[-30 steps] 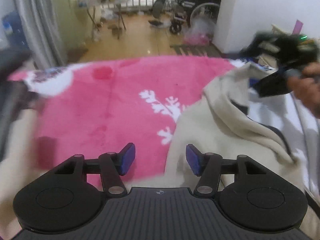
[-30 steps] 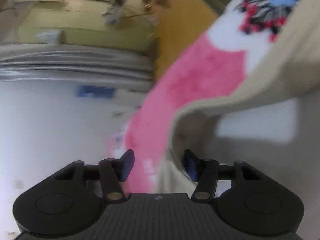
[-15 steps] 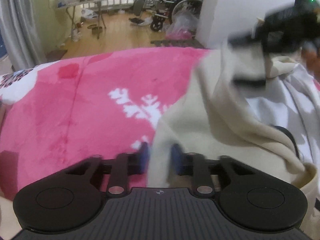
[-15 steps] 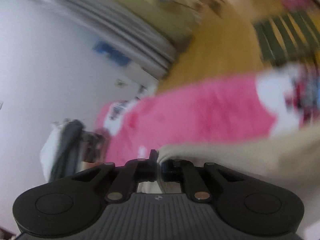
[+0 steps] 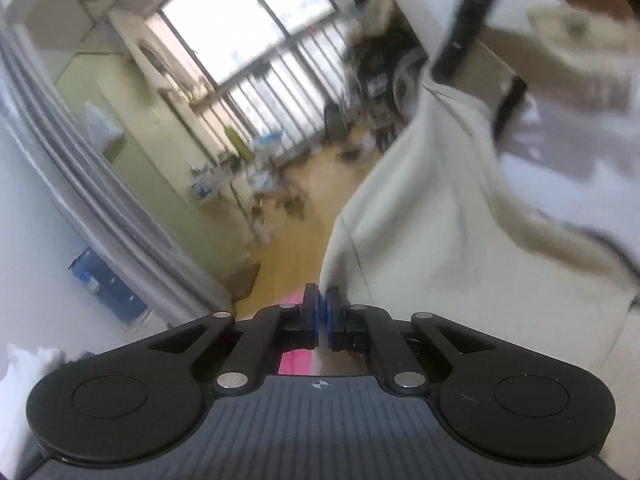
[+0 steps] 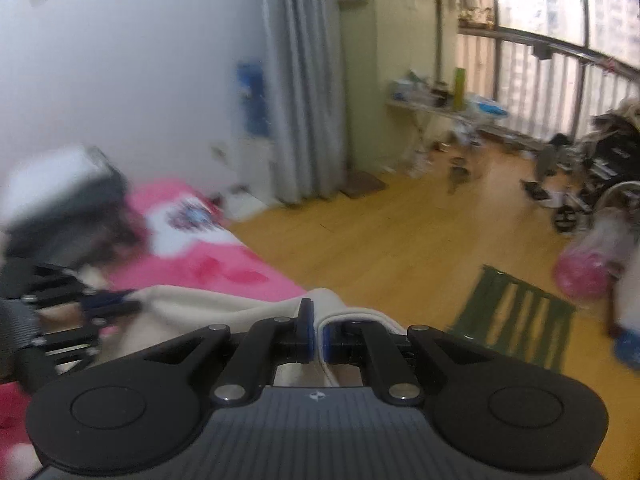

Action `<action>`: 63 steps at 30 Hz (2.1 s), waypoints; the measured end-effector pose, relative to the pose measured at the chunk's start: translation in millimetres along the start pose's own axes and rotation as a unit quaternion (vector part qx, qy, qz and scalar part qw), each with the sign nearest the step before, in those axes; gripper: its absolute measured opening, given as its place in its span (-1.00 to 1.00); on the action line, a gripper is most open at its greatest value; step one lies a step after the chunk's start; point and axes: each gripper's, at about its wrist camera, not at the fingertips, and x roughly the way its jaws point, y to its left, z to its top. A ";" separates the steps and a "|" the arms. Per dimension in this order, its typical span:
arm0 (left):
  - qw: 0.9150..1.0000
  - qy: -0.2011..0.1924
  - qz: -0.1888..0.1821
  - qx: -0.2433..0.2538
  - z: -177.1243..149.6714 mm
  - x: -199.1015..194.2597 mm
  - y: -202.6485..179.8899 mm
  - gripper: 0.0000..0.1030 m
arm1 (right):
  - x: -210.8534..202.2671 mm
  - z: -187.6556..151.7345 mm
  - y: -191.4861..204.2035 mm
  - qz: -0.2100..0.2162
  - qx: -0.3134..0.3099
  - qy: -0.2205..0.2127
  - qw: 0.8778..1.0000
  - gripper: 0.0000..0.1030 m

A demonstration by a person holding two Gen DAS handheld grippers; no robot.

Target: Fold clothes

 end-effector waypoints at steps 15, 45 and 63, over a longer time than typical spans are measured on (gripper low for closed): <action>0.991 0.074 -0.034 -0.109 4.1 -35.8 53.9 0.44 | -36.3 -35.3 -102.4 -0.071 0.273 0.092 0.955 0.34; 0.925 0.231 -0.279 -0.115 -61.5 -172.6 -58.9 0.43 | -300.5 -360.6 -37.0 -0.047 0.489 0.088 0.867 0.09; 0.924 0.258 -0.256 -0.122 -78.7 -172.2 -79.4 0.39 | -385.8 -343.4 -58.7 -0.177 0.402 0.087 0.894 -0.83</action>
